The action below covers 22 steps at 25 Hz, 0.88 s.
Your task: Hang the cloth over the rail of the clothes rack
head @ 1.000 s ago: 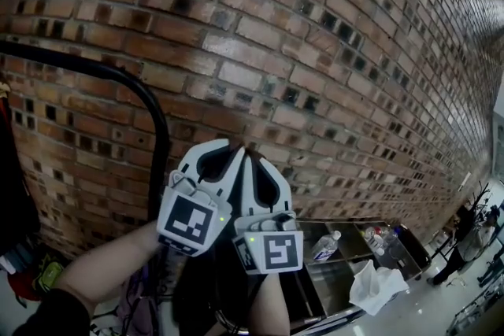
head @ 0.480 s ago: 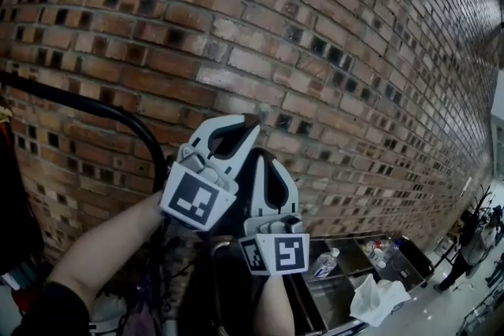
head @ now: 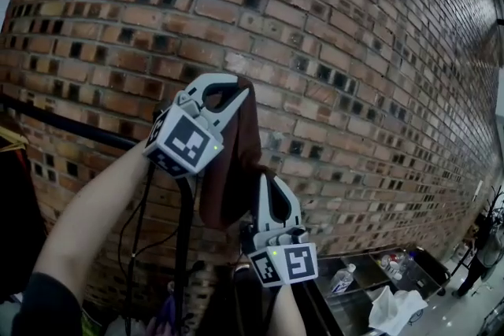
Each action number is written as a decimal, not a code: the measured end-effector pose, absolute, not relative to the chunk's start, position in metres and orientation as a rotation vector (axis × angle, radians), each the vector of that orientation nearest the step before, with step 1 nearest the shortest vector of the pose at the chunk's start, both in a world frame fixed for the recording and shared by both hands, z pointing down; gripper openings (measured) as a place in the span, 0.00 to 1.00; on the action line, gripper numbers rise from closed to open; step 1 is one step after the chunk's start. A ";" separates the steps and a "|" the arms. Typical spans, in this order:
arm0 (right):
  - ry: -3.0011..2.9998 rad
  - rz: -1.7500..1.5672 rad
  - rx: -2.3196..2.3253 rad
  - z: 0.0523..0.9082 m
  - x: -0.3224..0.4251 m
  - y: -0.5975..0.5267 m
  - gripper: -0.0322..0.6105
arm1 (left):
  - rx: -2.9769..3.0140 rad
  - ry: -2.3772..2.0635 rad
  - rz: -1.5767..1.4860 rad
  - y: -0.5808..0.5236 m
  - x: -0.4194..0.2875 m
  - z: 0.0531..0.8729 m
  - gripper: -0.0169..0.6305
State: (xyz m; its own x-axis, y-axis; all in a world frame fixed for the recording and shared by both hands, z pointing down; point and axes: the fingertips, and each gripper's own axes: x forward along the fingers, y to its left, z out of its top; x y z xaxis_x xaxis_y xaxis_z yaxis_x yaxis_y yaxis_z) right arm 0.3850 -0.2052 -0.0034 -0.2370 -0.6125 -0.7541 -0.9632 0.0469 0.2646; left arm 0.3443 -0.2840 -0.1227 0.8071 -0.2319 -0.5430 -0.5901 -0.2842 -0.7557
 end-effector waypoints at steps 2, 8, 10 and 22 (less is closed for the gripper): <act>1.899 1.068 -1.562 -0.008 0.370 -0.210 0.05 | -1.832 0.671 0.385 -0.301 0.316 -0.137 0.07; 2.001 1.159 -1.498 -0.018 0.301 -0.225 0.05 | -1.776 0.719 0.328 -0.333 0.229 -0.151 0.06; 2.038 1.204 -1.495 -0.021 0.275 -0.229 0.05 | -1.766 0.724 0.299 -0.341 0.202 -0.150 0.06; 2.040 1.273 -1.393 -0.034 0.152 -0.234 0.05 | -1.856 0.847 0.089 -0.352 0.017 -0.124 0.06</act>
State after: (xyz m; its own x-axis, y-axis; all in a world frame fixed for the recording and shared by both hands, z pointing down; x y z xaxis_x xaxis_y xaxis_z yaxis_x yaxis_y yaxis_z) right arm 0.1523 -0.2341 -0.0341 -0.4487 -0.5496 -0.7047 -0.8745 0.1076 0.4729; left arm 0.0174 -0.3517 -0.1239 0.7474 -0.5092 -0.4267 -0.5866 -0.2041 -0.7838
